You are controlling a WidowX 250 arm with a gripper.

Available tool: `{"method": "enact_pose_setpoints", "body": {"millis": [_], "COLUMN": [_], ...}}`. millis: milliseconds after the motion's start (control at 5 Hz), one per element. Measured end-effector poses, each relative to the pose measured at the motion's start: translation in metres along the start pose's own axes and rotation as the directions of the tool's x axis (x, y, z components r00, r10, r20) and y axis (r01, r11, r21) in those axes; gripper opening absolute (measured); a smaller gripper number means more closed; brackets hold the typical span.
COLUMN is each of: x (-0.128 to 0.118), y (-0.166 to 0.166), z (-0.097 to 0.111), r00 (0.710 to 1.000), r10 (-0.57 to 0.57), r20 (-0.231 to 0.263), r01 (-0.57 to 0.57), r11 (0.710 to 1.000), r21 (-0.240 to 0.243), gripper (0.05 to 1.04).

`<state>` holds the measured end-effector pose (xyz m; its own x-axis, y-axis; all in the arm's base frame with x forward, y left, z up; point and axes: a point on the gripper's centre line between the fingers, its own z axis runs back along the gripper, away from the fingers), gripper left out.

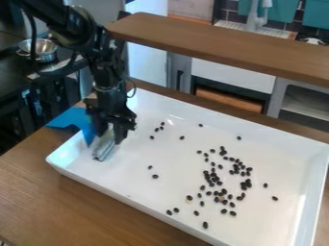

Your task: Sweep into pile

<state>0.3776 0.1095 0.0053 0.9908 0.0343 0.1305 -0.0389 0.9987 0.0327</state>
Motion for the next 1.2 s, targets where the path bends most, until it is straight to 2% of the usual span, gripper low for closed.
{"method": "enact_pose_setpoints", "body": {"millis": [200,800,1200], "x": [-0.003,-0.026,-0.033], "y": [-0.003,-0.032,-0.063], "z": [-0.002,0.0,0.0], "r00": [1.0,0.992,0.988], "r10": [-0.015,-0.11,-0.129], "r20": [-0.009,-0.059,-0.081], "r01": [0.015,0.109,0.129], "r11": [1.0,0.994,0.992], "r21": [-0.01,-0.027,-0.016], "gripper": [0.354,0.351,0.35]}}
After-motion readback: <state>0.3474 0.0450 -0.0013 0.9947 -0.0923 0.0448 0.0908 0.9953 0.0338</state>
